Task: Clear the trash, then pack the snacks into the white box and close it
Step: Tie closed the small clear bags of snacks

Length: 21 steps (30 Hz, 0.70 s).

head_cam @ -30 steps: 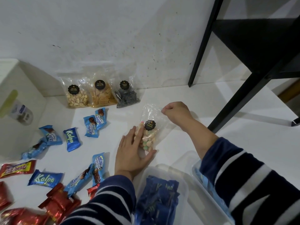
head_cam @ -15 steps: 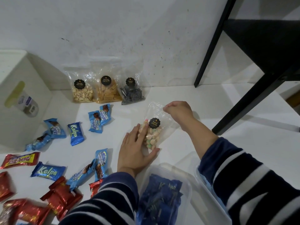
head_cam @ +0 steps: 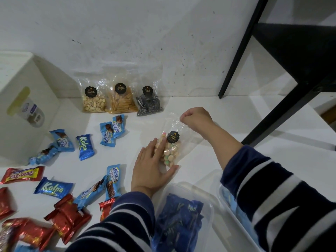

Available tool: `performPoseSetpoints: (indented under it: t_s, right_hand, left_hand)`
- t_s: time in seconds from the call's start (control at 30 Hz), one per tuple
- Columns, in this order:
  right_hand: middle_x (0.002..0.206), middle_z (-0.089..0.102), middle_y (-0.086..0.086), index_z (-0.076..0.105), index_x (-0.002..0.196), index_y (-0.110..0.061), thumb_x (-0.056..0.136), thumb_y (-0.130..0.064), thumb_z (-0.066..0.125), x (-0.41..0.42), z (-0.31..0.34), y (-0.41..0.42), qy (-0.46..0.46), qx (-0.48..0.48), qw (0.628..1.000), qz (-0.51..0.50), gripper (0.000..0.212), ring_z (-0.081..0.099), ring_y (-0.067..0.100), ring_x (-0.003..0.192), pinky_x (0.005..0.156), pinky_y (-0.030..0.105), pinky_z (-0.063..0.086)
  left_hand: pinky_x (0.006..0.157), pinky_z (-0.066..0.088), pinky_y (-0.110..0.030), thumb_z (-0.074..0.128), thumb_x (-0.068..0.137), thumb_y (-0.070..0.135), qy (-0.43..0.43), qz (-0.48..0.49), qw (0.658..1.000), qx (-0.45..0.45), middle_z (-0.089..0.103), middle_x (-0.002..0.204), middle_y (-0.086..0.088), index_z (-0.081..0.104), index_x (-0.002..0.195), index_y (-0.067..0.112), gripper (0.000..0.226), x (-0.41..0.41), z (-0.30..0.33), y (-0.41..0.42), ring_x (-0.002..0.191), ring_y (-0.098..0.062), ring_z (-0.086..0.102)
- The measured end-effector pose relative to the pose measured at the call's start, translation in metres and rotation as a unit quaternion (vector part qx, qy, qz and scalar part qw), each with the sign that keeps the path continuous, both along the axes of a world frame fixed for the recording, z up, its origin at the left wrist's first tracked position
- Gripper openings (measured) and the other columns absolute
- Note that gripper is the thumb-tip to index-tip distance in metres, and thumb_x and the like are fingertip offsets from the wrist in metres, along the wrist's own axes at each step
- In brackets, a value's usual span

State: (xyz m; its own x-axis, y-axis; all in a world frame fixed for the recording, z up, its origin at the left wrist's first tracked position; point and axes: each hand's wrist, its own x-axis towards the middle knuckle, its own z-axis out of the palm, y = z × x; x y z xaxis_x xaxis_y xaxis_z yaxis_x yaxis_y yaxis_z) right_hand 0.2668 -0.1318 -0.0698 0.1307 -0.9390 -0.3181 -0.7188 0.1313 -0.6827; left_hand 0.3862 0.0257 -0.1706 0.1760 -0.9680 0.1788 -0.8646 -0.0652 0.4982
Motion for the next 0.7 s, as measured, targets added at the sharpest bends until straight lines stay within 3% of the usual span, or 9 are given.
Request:
performPoseSetpoints:
  t_s: [0.1, 0.23, 0.4, 0.5, 0.57, 0.63, 0.7]
  right_hand:
    - [0.098, 0.067, -0.005, 0.064, 0.083, -0.025, 0.079, -0.032, 0.064, 0.007, 0.004, -0.001, 0.037, -0.012, 0.999, 0.036, 0.008, 0.061, 0.022, 0.101, 0.096, 0.042, 0.048]
    - [0.099, 0.069, -0.003, 0.070, 0.082, -0.021, 0.082, -0.023, 0.057, 0.013, 0.006, -0.003, 0.065, -0.030, 0.997, 0.028, 0.013, 0.062, 0.024, 0.099, 0.095, 0.042, 0.049]
    - [0.101, 0.068, -0.003, 0.062, 0.068, -0.024, 0.083, -0.025, 0.057, 0.015, 0.005, -0.004, 0.068, -0.022, 0.997, 0.035, 0.015, 0.061, 0.024, 0.099, 0.096, 0.043, 0.048]
    - [0.095, 0.065, -0.001, 0.066, 0.081, -0.019, 0.082, -0.028, 0.061, 0.018, 0.006, -0.005, 0.051, -0.023, 0.997, 0.060, 0.011, 0.059, 0.022, 0.090, 0.089, 0.037, 0.051]
    - [0.090, 0.064, 0.001, 0.065, 0.074, -0.016, 0.084, -0.024, 0.058, 0.021, 0.006, -0.006, 0.055, -0.035, 0.996, 0.060, 0.014, 0.059, 0.023, 0.084, 0.083, 0.036, 0.053]
    - [0.095, 0.067, 0.001, 0.065, 0.072, -0.017, 0.084, -0.022, 0.057, 0.024, 0.005, -0.008, 0.069, -0.042, 0.996, 0.046, 0.016, 0.063, 0.025, 0.088, 0.084, 0.036, 0.055]
    - [0.099, 0.069, 0.002, 0.070, 0.082, -0.015, 0.082, -0.021, 0.056, 0.026, 0.004, -0.010, 0.071, -0.038, 0.996, 0.034, 0.015, 0.064, 0.026, 0.090, 0.086, 0.038, 0.056]
  left_hand:
    - [0.114, 0.028, -0.039, 0.048, 0.075, 0.072, -0.001, 0.000, 1.000, 0.005, 0.029, 0.153, -0.001, 0.009, 0.149, 0.040, 0.090, 0.000, -0.001, -0.001, 0.139, -0.019, 0.029]
    - [0.114, 0.027, -0.038, 0.049, 0.076, 0.072, 0.007, -0.005, 1.000, 0.001, 0.030, 0.153, -0.001, 0.009, 0.149, 0.040, 0.090, 0.000, -0.001, -0.001, 0.139, -0.019, 0.029]
    - [0.115, 0.026, -0.038, 0.047, 0.075, 0.075, 0.013, -0.008, 1.000, -0.002, 0.032, 0.152, -0.002, 0.009, 0.149, 0.040, 0.090, 0.000, -0.002, -0.001, 0.139, -0.018, 0.029]
    - [0.114, 0.027, -0.039, 0.046, 0.075, 0.075, 0.014, -0.010, 1.000, -0.006, 0.033, 0.151, -0.003, 0.010, 0.149, 0.040, 0.090, 0.001, -0.003, 0.000, 0.139, -0.019, 0.030]
    - [0.116, 0.024, -0.037, 0.044, 0.075, 0.076, 0.009, -0.009, 1.000, -0.005, 0.031, 0.152, -0.001, 0.009, 0.149, 0.041, 0.089, 0.002, -0.003, -0.001, 0.139, -0.018, 0.028]
    - [0.116, 0.021, -0.036, 0.044, 0.076, 0.076, 0.004, -0.008, 1.000, -0.004, 0.028, 0.154, 0.000, 0.008, 0.149, 0.041, 0.088, 0.002, -0.003, -0.001, 0.139, -0.018, 0.028]
    - [0.116, 0.019, -0.035, 0.044, 0.077, 0.075, 0.001, -0.010, 1.000, 0.001, 0.025, 0.155, 0.000, 0.007, 0.149, 0.042, 0.088, 0.002, -0.002, -0.001, 0.139, -0.018, 0.027]
